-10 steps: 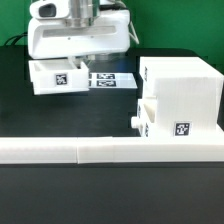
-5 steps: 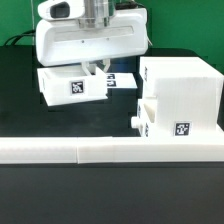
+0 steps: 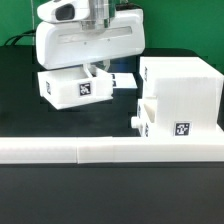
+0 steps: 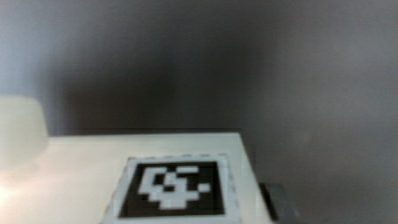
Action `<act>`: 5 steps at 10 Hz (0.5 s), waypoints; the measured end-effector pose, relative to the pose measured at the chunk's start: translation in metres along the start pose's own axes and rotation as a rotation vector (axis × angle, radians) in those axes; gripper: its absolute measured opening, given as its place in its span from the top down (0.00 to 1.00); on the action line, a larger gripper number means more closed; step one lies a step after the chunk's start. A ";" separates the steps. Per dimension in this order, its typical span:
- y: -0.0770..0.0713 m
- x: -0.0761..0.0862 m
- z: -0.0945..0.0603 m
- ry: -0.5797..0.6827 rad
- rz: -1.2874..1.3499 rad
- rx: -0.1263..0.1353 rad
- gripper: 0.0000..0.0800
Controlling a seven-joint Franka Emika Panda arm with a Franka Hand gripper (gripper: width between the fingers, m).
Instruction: Assemble drawer
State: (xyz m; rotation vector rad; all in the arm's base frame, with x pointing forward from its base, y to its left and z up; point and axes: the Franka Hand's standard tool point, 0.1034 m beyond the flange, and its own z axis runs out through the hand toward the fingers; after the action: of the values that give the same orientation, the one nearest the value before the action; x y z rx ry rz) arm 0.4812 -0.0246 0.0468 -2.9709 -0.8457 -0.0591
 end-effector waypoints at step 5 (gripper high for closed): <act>0.017 0.021 -0.002 -0.031 -0.485 0.014 0.95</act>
Offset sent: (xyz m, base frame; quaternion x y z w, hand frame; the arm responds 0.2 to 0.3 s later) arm 0.0256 -0.0046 0.0015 0.0268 -0.0266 -0.2697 0.9622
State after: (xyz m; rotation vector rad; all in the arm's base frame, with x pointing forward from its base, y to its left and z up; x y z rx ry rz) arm 0.5078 -0.0286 0.0488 -2.6856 -1.5378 -0.0250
